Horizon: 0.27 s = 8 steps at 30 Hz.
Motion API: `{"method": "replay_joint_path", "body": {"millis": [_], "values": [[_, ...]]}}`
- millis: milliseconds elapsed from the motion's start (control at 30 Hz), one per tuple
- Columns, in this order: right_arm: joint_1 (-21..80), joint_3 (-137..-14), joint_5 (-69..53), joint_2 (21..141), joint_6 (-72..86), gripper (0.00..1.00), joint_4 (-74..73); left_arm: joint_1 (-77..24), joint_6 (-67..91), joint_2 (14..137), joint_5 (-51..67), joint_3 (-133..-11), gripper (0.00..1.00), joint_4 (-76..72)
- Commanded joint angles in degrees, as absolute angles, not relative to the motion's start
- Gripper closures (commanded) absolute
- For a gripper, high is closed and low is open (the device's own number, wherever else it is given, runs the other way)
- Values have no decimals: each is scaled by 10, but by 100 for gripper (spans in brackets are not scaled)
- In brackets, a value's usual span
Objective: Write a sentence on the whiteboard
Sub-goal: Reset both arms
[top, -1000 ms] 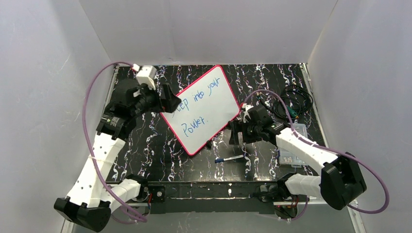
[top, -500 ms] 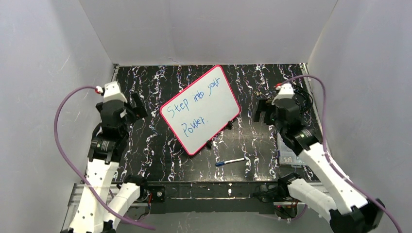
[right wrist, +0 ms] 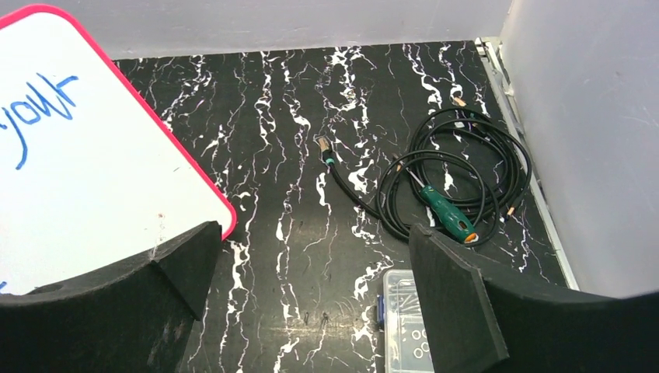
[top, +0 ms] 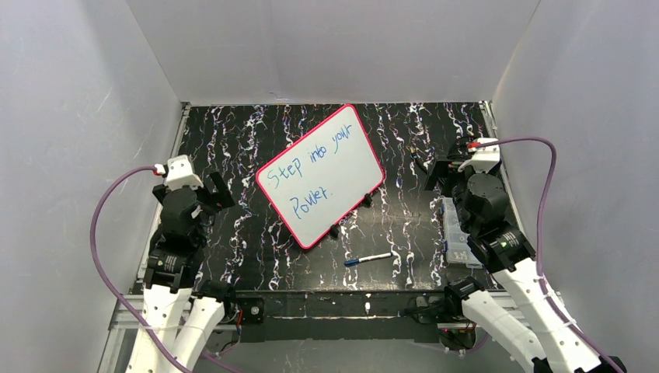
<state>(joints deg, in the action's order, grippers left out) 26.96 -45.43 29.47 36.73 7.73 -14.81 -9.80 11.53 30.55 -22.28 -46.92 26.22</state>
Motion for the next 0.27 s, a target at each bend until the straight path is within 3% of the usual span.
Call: {"method": "replay_joint_path", "body": {"millis": [0,233], "values": [[268,-454,315,361,62,1,-123,-95,112,293,-221,-465,2,243],[268,-453,318,360,61,1,-120,-96,118,290,-234,-471,2,247]]}}
